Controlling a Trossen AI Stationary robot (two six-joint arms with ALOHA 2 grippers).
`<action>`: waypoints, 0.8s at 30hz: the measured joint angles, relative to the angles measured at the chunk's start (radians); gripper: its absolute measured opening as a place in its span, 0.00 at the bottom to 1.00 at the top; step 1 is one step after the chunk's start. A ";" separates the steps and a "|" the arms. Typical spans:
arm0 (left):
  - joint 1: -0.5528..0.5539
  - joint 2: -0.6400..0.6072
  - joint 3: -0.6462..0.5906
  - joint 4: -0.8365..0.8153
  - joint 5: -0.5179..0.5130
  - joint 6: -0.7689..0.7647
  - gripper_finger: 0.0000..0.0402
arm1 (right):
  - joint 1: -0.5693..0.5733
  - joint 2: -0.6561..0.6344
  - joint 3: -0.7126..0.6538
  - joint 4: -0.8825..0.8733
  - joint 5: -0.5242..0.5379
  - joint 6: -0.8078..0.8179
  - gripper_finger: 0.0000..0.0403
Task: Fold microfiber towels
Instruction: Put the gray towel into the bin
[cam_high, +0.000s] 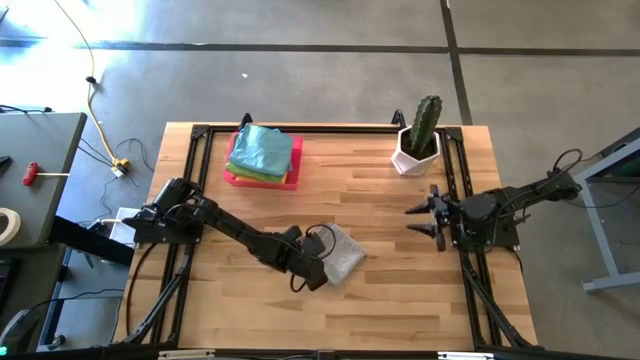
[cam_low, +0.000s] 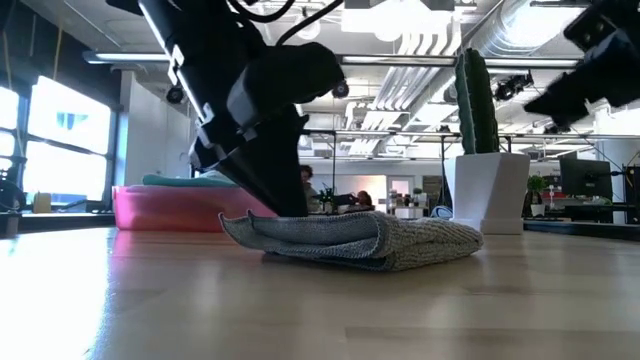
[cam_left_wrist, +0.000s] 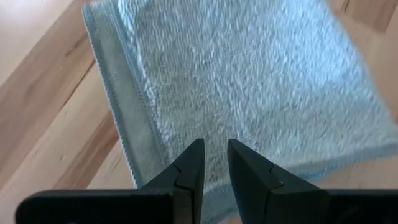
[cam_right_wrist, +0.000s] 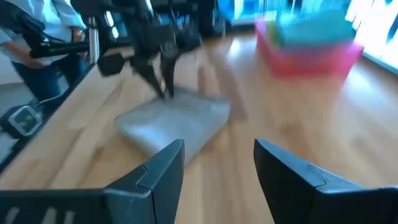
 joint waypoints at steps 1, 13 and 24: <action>0.003 0.000 0.000 0.010 0.004 0.000 0.16 | 0.000 0.000 0.000 0.026 0.012 -0.048 0.46; 0.007 0.000 0.000 0.051 0.004 0.011 0.16 | 0.000 -0.113 0.000 0.102 0.062 -0.268 0.46; 0.008 0.000 0.000 0.063 0.002 0.036 0.16 | 0.000 -0.178 -0.030 0.143 -0.029 -0.153 0.46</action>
